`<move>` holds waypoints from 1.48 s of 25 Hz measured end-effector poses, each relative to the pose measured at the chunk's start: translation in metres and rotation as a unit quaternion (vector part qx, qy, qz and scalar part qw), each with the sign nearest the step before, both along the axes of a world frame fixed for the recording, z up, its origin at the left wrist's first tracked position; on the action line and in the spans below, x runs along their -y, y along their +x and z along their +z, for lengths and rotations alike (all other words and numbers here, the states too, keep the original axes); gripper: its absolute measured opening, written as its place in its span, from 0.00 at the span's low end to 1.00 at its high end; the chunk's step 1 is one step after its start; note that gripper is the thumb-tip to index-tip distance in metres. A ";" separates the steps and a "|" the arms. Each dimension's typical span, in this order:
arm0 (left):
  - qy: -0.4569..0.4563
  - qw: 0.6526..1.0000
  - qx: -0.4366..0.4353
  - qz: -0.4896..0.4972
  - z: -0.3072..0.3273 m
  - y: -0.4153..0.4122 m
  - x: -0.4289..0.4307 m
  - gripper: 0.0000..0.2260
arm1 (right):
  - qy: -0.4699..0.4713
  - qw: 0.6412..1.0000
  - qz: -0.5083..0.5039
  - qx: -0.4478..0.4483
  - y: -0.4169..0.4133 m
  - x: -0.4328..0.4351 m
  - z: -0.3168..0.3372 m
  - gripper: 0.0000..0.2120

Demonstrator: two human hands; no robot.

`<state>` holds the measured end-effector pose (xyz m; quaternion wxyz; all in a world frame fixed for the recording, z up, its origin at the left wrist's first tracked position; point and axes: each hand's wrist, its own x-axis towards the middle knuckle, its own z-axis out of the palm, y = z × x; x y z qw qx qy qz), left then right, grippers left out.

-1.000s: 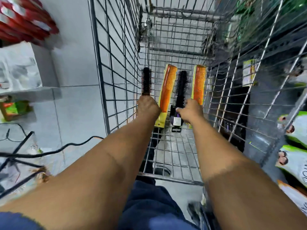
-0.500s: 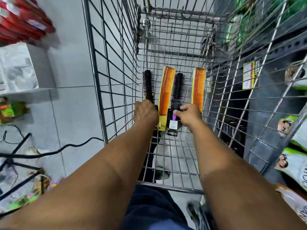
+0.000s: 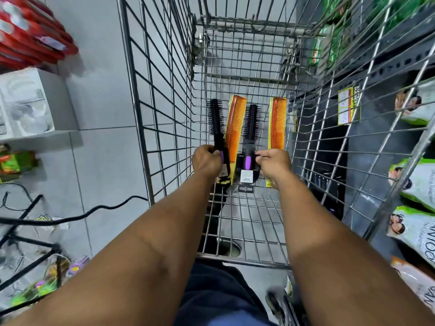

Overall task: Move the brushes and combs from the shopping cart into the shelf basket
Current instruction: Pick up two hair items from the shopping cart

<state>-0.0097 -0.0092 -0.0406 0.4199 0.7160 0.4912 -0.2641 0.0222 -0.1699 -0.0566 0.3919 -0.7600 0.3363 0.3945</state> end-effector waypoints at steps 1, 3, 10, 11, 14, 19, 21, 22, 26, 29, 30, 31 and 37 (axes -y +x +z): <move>0.002 1.000 0.004 0.004 0.000 -0.001 -0.001 0.09 | -0.005 1.000 0.005 0.005 -0.001 -0.001 0.001 0.09; -0.001 1.000 0.015 0.022 0.001 -0.003 -0.003 0.08 | -0.012 1.000 0.015 0.018 0.000 -0.002 0.005 0.10; -0.057 0.993 0.050 0.093 0.017 0.001 -0.005 0.08 | -0.041 0.997 0.033 0.058 0.003 0.001 0.026 0.09; -0.063 0.992 0.057 0.094 0.021 0.001 -0.005 0.07 | -0.041 0.996 0.036 0.067 0.004 0.001 0.032 0.10; -0.066 0.990 0.088 0.091 0.036 0.000 -0.002 0.05 | -0.045 0.993 0.041 0.097 0.006 0.004 0.054 0.10; -0.113 0.977 0.159 0.091 0.076 -0.012 0.007 0.06 | -0.029 0.986 0.008 0.162 -0.001 0.013 0.106 0.11; -0.141 0.968 0.192 0.079 0.095 -0.017 0.010 0.05 | -0.020 0.981 -0.019 0.195 -0.008 0.014 0.129 0.11; -0.153 0.962 0.213 0.072 0.108 -0.019 0.013 0.06 | -0.015 0.977 -0.030 0.210 -0.012 0.016 0.143 0.12; -0.187 0.944 0.268 0.047 0.156 -0.031 0.009 0.09 | 0.017 0.961 -0.077 0.267 -0.032 0.020 0.181 0.13; -0.215 0.930 0.295 0.025 0.201 -0.038 0.005 0.10 | 0.021 0.946 -0.090 0.311 -0.048 0.027 0.211 0.12; -0.227 0.925 0.304 0.014 0.217 -0.040 0.007 0.10 | 0.022 0.940 -0.092 0.327 -0.055 0.031 0.223 0.12; -0.240 0.919 0.313 0.004 0.230 -0.040 0.009 0.09 | 0.021 0.935 -0.095 0.342 -0.060 0.036 0.232 0.12; -0.318 0.879 0.345 -0.083 0.306 -0.054 0.046 0.07 | 0.055 0.890 -0.181 0.416 -0.107 0.079 0.294 0.13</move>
